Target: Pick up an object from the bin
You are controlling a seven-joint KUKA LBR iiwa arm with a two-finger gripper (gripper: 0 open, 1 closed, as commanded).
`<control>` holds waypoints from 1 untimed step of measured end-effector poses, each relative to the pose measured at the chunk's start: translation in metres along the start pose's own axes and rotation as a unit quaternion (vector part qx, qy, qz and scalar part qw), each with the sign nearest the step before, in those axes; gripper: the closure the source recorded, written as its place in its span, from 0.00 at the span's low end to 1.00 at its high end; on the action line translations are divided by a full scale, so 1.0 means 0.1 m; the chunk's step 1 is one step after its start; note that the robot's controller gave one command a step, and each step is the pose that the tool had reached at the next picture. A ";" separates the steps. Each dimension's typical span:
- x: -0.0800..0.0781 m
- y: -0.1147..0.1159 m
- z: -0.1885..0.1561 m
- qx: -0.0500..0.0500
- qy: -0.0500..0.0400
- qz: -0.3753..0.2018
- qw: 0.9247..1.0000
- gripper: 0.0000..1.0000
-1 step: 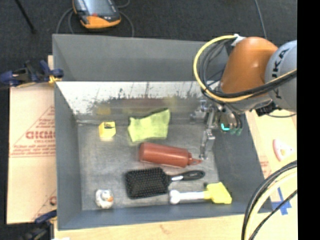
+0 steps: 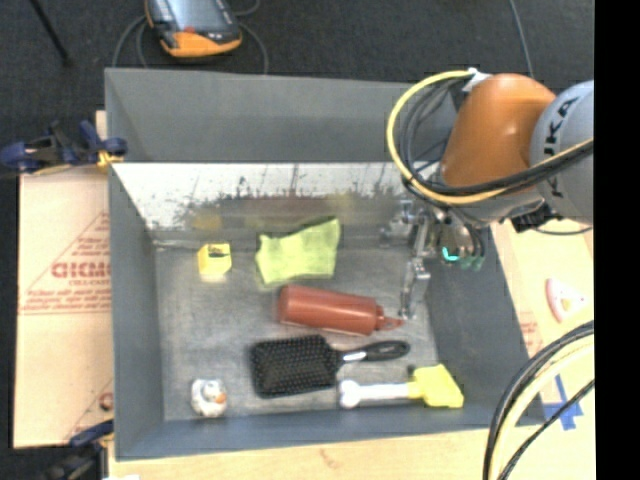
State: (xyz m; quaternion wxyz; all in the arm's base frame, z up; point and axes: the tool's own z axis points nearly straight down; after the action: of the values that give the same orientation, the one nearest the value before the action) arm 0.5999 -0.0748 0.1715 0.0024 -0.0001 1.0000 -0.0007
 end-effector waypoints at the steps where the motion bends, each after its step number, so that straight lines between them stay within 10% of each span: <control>1: 0.09 0.31 0.37 0.001 -0.002 -0.032 0.999 0.00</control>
Offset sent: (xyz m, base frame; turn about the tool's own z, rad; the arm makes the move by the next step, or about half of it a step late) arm -0.0109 0.0667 -0.1015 -0.3722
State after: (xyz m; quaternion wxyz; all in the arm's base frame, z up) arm 0.5914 -0.0442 0.1343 0.0048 -0.0318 0.9995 -0.0016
